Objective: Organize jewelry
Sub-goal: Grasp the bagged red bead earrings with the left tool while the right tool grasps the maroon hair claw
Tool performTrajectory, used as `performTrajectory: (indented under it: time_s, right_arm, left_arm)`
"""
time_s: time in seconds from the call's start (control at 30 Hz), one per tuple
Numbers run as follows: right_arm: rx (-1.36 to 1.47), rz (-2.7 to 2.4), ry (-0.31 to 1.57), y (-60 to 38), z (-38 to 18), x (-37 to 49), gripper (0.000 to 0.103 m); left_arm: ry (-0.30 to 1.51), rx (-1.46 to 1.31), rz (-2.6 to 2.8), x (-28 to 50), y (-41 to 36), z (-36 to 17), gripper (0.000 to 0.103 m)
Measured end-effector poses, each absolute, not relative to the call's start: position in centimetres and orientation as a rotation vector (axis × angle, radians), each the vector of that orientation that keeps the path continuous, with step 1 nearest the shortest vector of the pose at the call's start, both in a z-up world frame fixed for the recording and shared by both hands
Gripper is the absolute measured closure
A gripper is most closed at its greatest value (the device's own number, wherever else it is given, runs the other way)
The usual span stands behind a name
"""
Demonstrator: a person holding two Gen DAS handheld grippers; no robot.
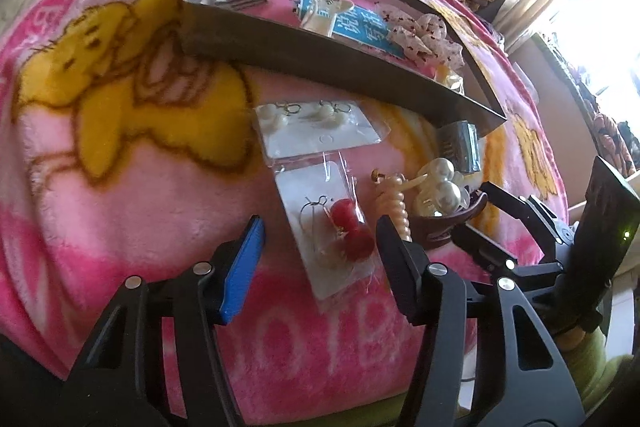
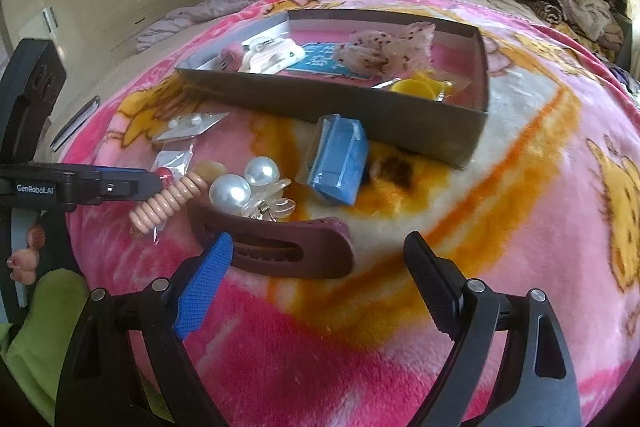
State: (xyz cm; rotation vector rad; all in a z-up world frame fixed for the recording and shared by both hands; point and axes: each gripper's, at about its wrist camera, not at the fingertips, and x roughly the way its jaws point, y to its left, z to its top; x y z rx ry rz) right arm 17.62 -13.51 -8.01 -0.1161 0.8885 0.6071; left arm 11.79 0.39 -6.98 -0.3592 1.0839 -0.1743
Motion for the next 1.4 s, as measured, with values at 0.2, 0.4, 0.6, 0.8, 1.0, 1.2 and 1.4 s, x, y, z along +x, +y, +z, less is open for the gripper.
performTrajectory:
  time_s: [0.2, 0.4, 0.6, 0.8, 1.0, 1.2, 1.4]
  right_arm:
    - [-0.127, 0.661, 0.883, -12.8, -8.6, 18.2, 0.014]
    - [-0.125, 0.706, 0.868, -12.4, -8.6, 17.7, 0.028]
    - [-0.116, 0.731, 0.871, -13.5, -7.9, 16.7, 0.047]
    - [-0.122, 0.733, 0.883, -15.0, -7.7, 15.1, 0.066]
    - [-0.172, 0.745, 0.887, -15.0, -7.7, 13.6, 0.071]
    - [-0.199, 0.735, 0.875, -14.0, -8.0, 15.1, 0.041]
    - [-0.233, 0.774, 0.861, -12.2, -8.2, 15.8, 0.044]
  left_arm:
    - [1.106, -0.351, -0.158, 12.8, -0.1, -7.8, 0.055]
    - [1.094, -0.293, -0.146, 12.7, -0.7, -7.7, 0.068]
    - [1.081, -0.278, -0.158, 12.2, -0.4, -7.5, 0.069]
    - [1.073, -0.277, -0.165, 11.4, -0.1, -7.2, 0.07]
    - [1.067, -0.284, -0.167, 10.6, 0.5, -7.1, 0.07]
    - [1.062, -0.285, -0.167, 10.0, 0.8, -6.9, 0.069]
    - [1.055, -0.279, -0.17, 9.9, 0.8, -6.5, 0.07]
